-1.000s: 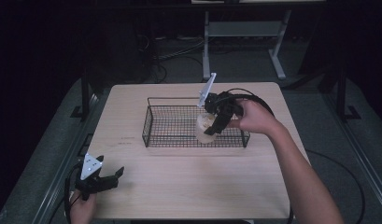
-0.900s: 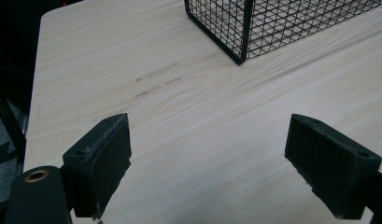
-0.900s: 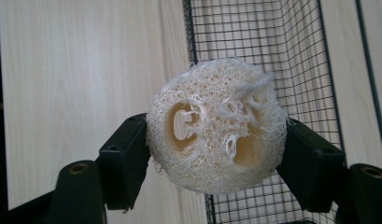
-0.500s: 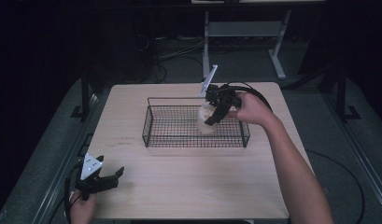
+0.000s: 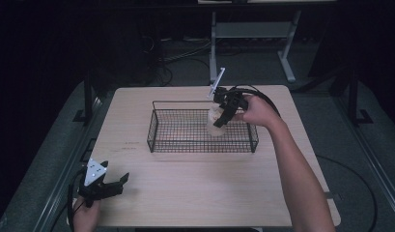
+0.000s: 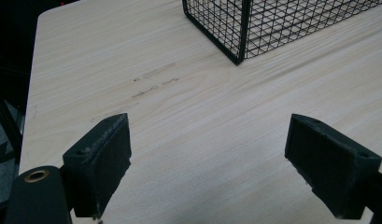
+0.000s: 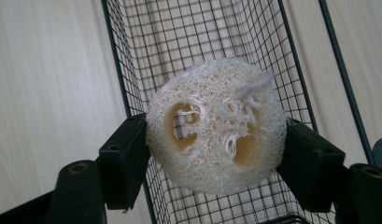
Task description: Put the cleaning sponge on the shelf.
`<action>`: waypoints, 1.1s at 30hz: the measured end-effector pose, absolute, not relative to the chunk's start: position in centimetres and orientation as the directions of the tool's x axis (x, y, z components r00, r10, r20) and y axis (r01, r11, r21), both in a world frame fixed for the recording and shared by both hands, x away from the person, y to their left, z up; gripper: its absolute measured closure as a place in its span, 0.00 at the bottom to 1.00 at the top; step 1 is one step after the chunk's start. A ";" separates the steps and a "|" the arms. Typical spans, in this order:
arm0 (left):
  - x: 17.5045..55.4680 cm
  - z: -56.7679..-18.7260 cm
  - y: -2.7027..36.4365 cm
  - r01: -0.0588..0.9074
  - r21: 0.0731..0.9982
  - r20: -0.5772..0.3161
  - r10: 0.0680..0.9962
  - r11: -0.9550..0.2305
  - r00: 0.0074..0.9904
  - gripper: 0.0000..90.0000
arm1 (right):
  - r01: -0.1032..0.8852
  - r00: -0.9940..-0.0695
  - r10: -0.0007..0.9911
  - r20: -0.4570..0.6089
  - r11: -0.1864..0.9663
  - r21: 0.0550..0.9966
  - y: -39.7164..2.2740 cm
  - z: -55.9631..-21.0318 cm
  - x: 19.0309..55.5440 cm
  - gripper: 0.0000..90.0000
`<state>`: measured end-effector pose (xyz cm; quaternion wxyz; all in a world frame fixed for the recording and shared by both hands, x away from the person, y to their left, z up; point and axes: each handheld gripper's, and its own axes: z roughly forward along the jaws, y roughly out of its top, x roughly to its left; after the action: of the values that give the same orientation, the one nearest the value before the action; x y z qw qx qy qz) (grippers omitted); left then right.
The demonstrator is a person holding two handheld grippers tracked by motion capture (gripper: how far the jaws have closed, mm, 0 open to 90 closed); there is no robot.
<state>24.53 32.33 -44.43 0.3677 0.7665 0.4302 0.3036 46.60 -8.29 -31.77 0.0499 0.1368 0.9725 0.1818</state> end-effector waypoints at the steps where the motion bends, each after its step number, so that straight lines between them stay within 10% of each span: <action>1: 24.5 -44.4 32.3 0.437 0.824 0.150 0.883 -0.360 0.446 0.15 | 0.255 -0.956 0.289 -0.047 0.899 0.356 -8.2 -32.2 46.9 0.33; 33: 24.5 -44.4 32.4 0.438 0.824 0.148 0.882 -0.360 0.447 0.15 | 0.311 -0.947 0.321 0.018 0.902 0.300 -7.4 -36.8 48.5 0.32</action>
<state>24.48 32.38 -44.36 0.3675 0.7673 0.4300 0.3022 48.52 -7.40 -36.82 0.0157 0.1620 0.9750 0.1511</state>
